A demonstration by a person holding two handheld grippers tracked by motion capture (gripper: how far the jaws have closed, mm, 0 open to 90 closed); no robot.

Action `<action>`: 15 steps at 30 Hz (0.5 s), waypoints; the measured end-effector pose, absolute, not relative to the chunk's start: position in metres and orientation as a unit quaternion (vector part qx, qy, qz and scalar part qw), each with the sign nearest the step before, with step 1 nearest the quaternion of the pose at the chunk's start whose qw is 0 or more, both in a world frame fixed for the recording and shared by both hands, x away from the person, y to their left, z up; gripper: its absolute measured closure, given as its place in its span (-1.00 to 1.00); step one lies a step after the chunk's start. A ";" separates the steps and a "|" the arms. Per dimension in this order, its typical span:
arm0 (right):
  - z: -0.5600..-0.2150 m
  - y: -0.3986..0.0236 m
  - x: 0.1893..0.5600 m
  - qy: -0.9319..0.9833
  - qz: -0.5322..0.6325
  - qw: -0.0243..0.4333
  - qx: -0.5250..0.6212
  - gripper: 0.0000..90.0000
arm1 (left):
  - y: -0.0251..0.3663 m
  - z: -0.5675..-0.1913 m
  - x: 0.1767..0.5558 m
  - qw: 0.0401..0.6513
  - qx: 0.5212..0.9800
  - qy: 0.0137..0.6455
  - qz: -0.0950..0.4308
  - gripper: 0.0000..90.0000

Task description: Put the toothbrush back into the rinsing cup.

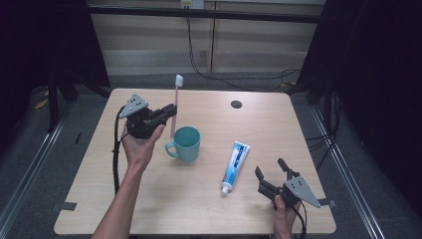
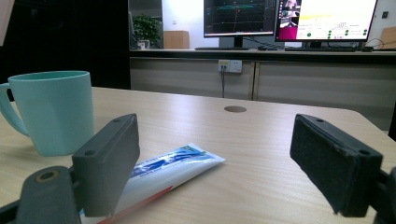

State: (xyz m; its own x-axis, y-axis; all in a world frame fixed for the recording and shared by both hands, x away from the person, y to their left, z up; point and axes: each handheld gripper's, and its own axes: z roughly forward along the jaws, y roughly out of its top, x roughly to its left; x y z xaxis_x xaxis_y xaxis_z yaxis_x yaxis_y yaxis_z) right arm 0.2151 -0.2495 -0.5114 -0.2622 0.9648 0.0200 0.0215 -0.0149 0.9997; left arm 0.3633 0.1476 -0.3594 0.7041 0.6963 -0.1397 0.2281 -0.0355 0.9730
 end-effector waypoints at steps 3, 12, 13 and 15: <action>-0.511 -0.249 0.215 0.562 0.563 0.418 0.438 -0.66 | 0.140 -0.364 0.365 0.601 0.701 0.334 0.189 0.87; -0.511 -0.250 0.215 0.563 0.562 0.419 0.438 -0.66 | 0.129 -0.375 0.370 0.599 0.703 0.339 0.178 0.87; -0.511 -0.249 0.215 0.563 0.562 0.419 0.438 -0.66 | 0.130 -0.375 0.371 0.597 0.706 0.337 0.178 0.87; -0.511 -0.250 0.215 0.564 0.562 0.418 0.438 -0.66 | 0.130 -0.376 0.372 0.604 0.698 0.343 0.173 0.87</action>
State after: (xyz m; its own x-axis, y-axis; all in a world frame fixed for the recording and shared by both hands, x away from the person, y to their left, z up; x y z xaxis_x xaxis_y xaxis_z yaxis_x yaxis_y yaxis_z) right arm 0.2150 -0.2495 -0.5113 -0.2675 0.9633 0.0218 0.0241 -0.0160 0.9996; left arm 0.3719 0.1305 -0.3760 0.7049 0.6877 -0.1738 0.2708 -0.0344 0.9620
